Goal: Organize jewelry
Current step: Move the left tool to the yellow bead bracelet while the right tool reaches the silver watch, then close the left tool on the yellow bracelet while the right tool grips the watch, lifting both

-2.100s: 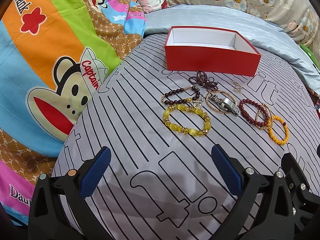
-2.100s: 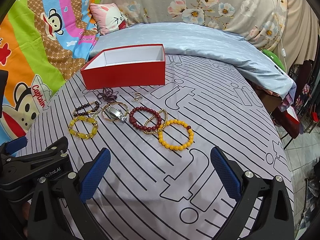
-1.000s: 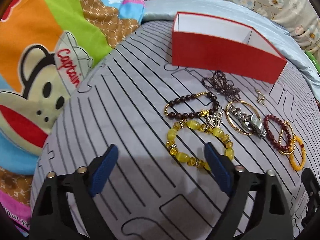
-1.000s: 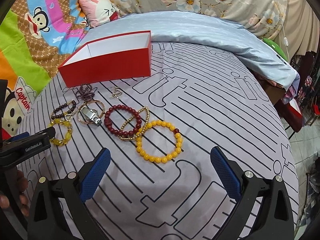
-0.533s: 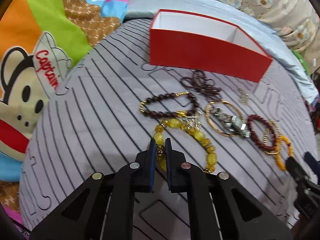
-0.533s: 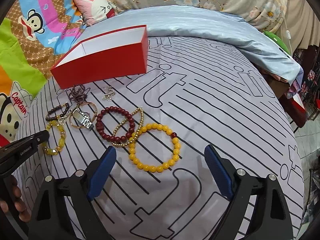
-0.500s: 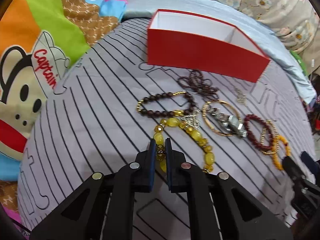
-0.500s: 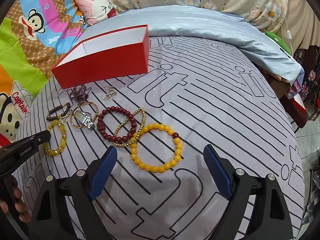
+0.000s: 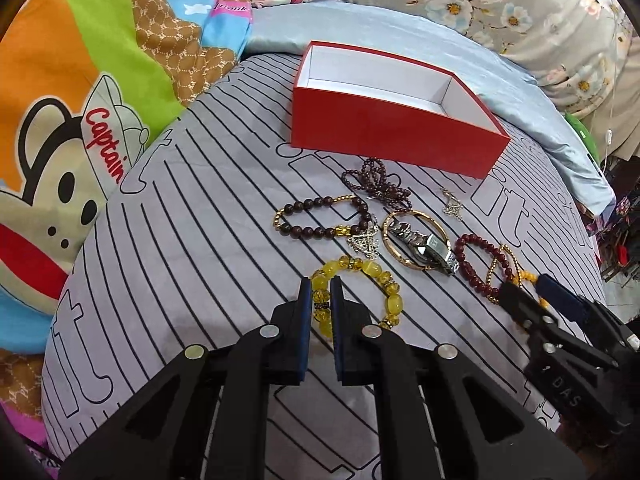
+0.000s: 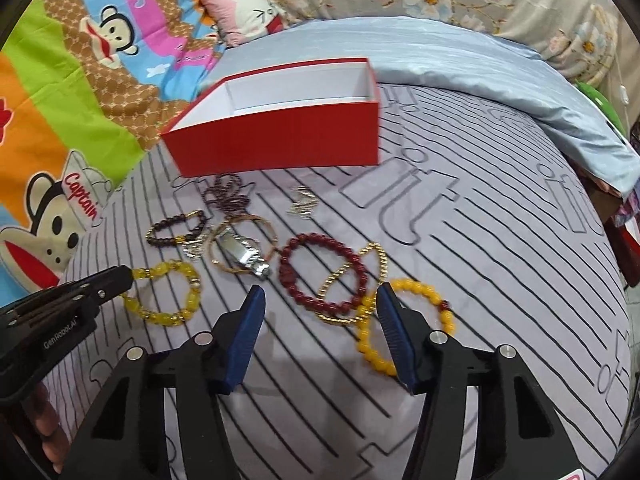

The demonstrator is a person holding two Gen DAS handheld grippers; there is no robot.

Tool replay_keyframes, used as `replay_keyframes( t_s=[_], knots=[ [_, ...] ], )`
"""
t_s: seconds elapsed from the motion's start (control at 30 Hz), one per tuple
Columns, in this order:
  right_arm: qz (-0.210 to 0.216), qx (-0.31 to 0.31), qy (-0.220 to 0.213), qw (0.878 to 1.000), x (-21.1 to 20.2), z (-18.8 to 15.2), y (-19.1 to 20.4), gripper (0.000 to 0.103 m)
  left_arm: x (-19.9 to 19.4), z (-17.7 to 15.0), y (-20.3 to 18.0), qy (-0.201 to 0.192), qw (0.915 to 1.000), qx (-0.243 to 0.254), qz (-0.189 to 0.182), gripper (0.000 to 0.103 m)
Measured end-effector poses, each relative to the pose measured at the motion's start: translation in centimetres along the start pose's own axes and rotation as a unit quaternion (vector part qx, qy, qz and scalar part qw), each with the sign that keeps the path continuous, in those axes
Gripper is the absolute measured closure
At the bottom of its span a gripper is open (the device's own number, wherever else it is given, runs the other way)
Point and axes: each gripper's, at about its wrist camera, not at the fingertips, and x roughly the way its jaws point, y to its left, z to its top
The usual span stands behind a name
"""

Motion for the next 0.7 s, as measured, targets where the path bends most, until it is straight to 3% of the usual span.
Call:
replay_keyframes(
  t_s=[0.13, 0.47, 0.6, 0.7],
  knots=[
    [0.017, -0.018, 0.004, 1.0, 0.8, 0.4, 1.7, 0.049, -0.4, 0.1, 0.6, -0.003, 1.0, -0.006, 0.0, 0.094],
    [0.047, -0.054, 0.021, 0.997, 3.9, 2.1, 4.5, 0.065, 0.9, -0.2, 1.5, 0.012, 0.9998, -0.013, 0.006, 0.094],
    [0.052, -0.059, 0.03, 0.996, 4.9, 2.4, 4.5, 0.084, 1.3, -0.1, 1.5, 0.016, 0.9998, -0.013, 0.003, 0.094],
    [0.061, -0.054, 0.03, 0.996, 4.9, 2.5, 4.4, 0.092, 1.3, 0.0, 1.5, 0.017, 0.9998, -0.014, 0.001, 0.094]
  ],
)
